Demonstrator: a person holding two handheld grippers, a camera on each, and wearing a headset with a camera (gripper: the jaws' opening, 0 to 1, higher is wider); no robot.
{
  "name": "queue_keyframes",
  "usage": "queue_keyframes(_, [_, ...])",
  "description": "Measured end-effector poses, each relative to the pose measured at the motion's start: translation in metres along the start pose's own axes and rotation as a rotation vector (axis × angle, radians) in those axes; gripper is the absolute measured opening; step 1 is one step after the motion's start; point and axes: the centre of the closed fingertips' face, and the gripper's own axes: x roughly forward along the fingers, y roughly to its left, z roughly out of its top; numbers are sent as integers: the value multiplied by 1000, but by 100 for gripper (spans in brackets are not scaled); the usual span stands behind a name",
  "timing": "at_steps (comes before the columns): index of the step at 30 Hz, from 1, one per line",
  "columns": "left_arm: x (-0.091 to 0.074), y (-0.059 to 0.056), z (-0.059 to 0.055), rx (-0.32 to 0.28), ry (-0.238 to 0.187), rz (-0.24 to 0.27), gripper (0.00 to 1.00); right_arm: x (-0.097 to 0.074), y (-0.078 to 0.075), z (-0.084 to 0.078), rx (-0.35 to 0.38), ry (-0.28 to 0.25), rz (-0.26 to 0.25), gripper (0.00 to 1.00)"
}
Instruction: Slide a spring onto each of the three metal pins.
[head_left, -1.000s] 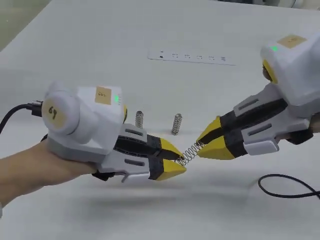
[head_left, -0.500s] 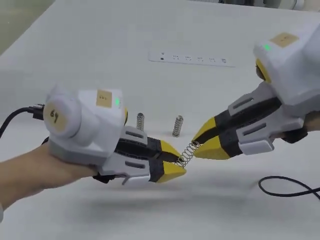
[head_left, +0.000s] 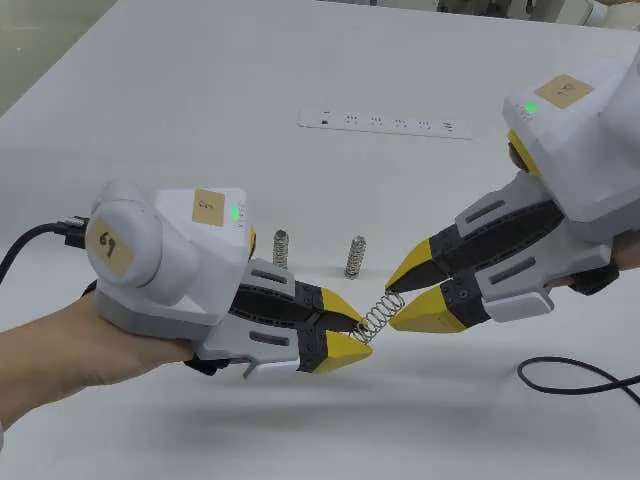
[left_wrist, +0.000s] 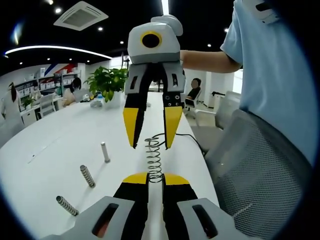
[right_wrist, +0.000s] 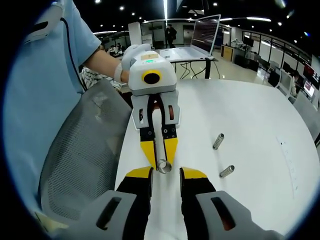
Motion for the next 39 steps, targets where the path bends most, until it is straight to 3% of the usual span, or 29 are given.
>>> queue_keyframes(8, [-1, -2, -3, 6, 16, -7, 2, -2, 1, 1, -75, 67, 19, 24])
queue_keyframes(20, [-2, -3, -7, 7, 33, -14, 2, 5, 5, 6, -142, 113, 66, 18])
queue_keyframes(39, [2, -4, 2, 15, 15, -21, 2, 15, 9, -2, -136, 143, 101, 11])
